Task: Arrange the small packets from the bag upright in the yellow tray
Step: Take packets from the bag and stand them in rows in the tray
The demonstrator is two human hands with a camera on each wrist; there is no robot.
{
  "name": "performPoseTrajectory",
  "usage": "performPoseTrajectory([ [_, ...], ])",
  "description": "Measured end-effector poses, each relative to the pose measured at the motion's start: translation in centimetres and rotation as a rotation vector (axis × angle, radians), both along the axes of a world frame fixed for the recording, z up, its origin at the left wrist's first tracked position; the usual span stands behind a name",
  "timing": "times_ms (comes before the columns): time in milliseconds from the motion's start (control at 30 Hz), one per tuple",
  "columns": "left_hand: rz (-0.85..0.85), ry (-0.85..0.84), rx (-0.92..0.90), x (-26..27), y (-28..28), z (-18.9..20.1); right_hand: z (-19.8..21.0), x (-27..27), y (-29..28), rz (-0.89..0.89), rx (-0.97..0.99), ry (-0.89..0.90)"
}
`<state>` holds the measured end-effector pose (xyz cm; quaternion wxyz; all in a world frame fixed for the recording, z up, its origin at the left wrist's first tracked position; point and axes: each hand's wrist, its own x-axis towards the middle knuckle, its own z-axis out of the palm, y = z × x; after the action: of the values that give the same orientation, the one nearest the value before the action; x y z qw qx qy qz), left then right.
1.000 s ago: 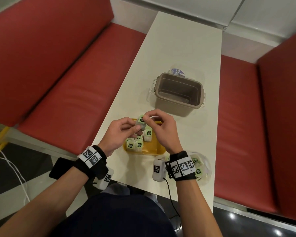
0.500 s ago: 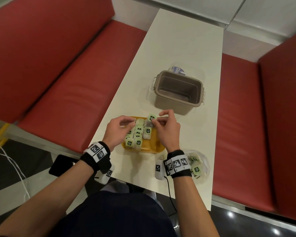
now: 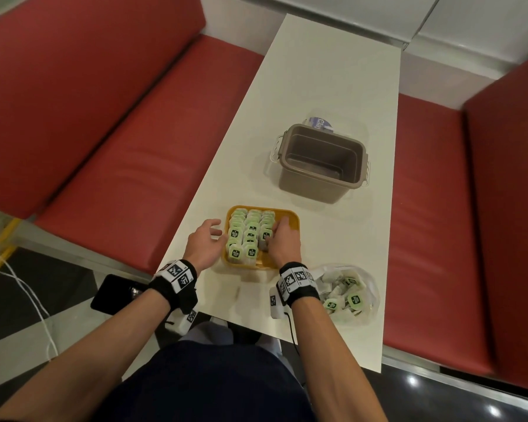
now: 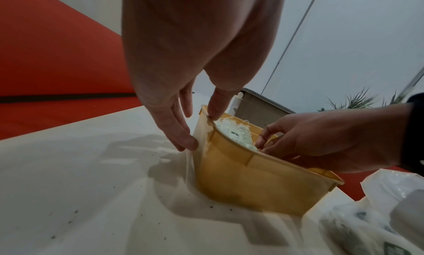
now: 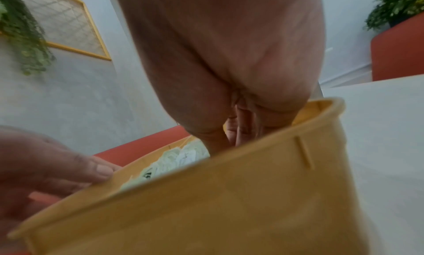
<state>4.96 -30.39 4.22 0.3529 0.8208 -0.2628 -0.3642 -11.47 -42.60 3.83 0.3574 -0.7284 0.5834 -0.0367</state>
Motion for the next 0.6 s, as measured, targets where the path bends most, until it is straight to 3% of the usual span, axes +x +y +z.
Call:
performPoseTrajectory([
  [133, -0.020, 0.007, -0.009, 0.2, 0.1, -0.1, -0.3, 0.0, 0.4, -0.031, -0.014, 0.000],
  [300, -0.041, 0.019, -0.004, 0.4, 0.2, -0.5, -1.1, 0.1, 1.1, -0.010, 0.048, 0.145],
  [600, -0.049, 0.051, -0.038, 0.8, 0.2, -0.4, -2.2, 0.8, 0.9, -0.070, -0.085, 0.148],
])
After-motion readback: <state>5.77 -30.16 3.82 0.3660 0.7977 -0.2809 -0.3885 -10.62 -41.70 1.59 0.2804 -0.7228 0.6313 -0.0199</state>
